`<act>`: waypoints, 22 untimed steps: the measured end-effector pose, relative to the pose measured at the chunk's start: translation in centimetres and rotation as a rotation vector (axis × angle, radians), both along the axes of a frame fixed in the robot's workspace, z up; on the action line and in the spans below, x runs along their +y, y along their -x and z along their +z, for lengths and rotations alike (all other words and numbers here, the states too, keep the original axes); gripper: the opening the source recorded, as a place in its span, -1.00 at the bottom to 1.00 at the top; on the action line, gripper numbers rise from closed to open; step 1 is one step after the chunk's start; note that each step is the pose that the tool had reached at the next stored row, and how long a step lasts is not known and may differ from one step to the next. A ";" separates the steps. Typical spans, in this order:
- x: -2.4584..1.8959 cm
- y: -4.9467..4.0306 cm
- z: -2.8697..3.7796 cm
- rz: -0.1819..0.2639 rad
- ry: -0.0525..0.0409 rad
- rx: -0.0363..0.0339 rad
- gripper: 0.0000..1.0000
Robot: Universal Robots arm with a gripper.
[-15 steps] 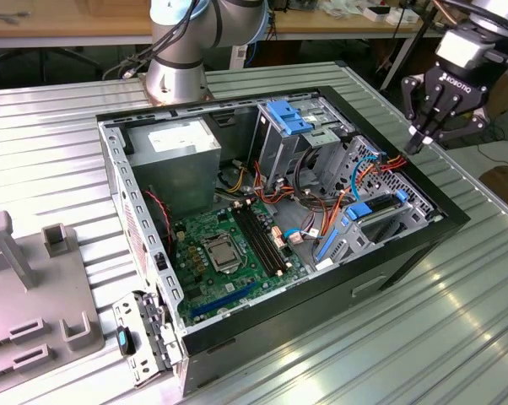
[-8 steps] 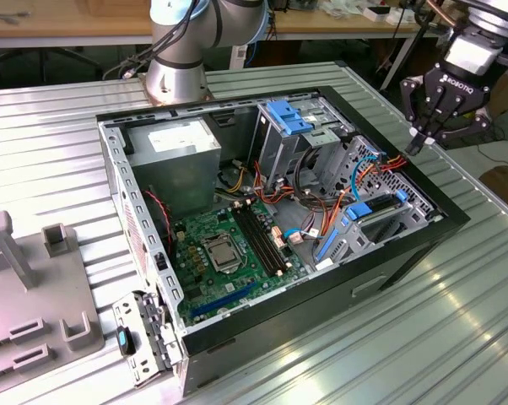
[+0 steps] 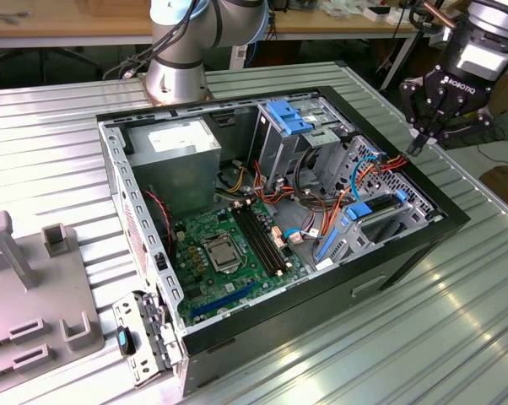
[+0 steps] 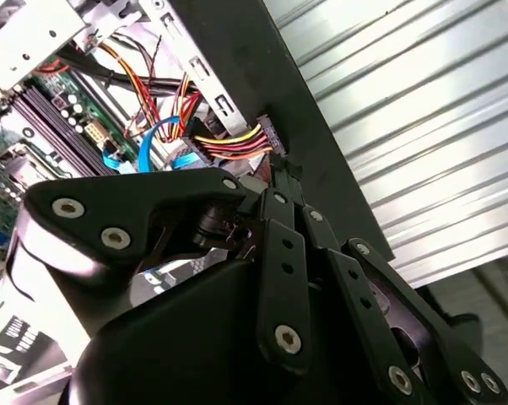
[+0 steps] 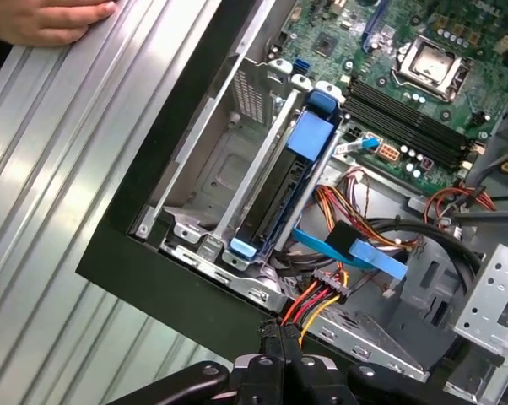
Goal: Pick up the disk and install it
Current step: 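Insert the first disk wire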
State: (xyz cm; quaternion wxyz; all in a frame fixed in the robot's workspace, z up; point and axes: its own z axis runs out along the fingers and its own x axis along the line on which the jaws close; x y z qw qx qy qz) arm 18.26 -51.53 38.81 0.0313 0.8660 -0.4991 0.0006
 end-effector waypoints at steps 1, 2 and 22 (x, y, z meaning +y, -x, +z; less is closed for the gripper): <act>0.00 -0.02 -0.01 0.013 -0.0040 0.0000 -0.79; 0.01 -0.05 -0.02 0.037 -0.0239 -0.0001 -0.79; 0.00 -0.07 -0.52 0.326 -0.0500 -0.1105 -0.79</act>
